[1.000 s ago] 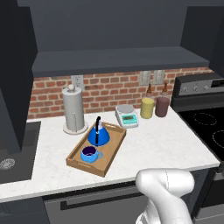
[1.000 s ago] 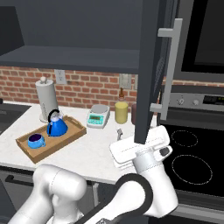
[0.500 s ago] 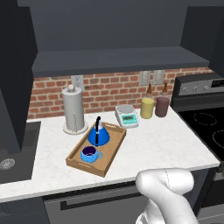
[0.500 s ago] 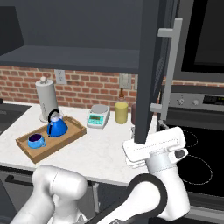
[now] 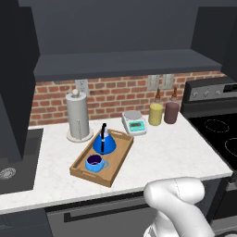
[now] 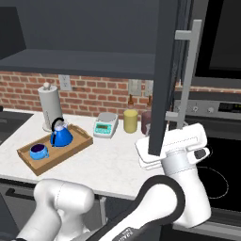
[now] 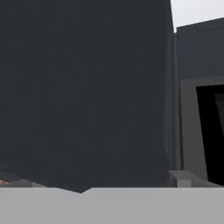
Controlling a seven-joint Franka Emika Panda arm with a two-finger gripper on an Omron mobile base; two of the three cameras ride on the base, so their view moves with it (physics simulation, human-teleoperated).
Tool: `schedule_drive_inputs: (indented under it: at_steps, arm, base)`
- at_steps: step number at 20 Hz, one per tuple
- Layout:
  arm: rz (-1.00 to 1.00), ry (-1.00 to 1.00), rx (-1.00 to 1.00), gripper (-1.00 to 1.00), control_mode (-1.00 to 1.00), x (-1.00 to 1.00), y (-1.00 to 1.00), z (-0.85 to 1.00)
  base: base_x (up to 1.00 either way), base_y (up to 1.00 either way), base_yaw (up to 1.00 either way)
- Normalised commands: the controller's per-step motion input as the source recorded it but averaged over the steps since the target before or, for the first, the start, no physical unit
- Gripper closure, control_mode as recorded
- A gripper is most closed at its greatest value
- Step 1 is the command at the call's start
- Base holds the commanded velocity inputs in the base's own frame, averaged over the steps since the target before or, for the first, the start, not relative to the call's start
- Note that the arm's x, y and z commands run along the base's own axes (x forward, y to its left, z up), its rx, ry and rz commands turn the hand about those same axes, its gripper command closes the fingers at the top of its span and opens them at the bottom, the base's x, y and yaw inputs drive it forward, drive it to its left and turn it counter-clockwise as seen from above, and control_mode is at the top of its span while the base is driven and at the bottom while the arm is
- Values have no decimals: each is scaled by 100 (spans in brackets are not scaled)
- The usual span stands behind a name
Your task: Pick the kettle from the counter and place it on the tray. Then pick the mug from the cabinet and place it on the tray. Then close the cabinet doors.
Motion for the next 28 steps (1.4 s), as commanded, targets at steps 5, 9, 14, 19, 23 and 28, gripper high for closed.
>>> schedule_drive_inputs:
  at_steps: [5,9,14,19,23,28]
  arm:
    - [-2,0,-14,-100,-100,-2,25,68]
    - [0,0,-31,-100,-100,-2,59,52]
    - [0,0,-41,-100,-100,0,75,51]
    - [0,2,-35,-100,-100,0,65,61]
    - [-1,12,-24,-100,-100,0,64,52]
    - [-3,12,-19,-100,-100,1,55,50]
  base:
    - [0,0,0]
    - [0,0,0]
    - [0,0,0]
    - [0,0,0]
    - [0,0,0]
    - [0,0,0]
